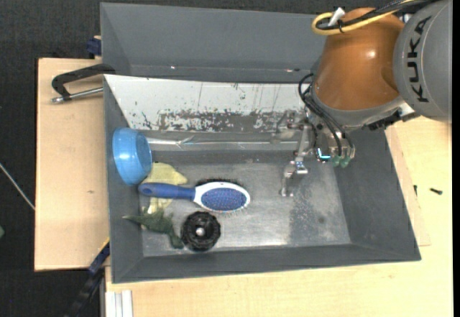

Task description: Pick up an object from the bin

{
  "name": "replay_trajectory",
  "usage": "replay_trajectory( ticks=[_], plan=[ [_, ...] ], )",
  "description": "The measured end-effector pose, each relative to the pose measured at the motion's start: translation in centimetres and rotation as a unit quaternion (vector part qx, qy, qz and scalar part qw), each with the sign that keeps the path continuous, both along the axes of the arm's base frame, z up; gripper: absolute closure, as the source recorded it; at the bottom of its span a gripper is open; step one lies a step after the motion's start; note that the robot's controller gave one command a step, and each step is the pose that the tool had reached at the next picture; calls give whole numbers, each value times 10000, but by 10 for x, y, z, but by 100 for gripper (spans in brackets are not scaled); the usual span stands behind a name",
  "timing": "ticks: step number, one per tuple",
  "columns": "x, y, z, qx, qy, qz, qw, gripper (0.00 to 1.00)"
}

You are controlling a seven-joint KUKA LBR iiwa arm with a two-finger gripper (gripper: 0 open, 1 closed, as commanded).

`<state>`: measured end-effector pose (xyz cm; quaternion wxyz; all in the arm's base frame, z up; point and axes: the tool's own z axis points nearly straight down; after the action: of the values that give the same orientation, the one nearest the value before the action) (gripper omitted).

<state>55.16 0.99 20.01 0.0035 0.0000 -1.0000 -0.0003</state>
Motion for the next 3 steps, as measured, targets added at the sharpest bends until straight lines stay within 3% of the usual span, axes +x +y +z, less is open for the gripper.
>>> replay_trajectory(
  ticks=[1, 2, 3],
  plan=[
    [-1, 67, -122, 5, 7, 405, 9992, 0],
    [16, 82, -48, 9, -98, 982, 9951, 0],
    [17, 115, -117, 13, -4, 2403, 9707, 0]
  ],
)
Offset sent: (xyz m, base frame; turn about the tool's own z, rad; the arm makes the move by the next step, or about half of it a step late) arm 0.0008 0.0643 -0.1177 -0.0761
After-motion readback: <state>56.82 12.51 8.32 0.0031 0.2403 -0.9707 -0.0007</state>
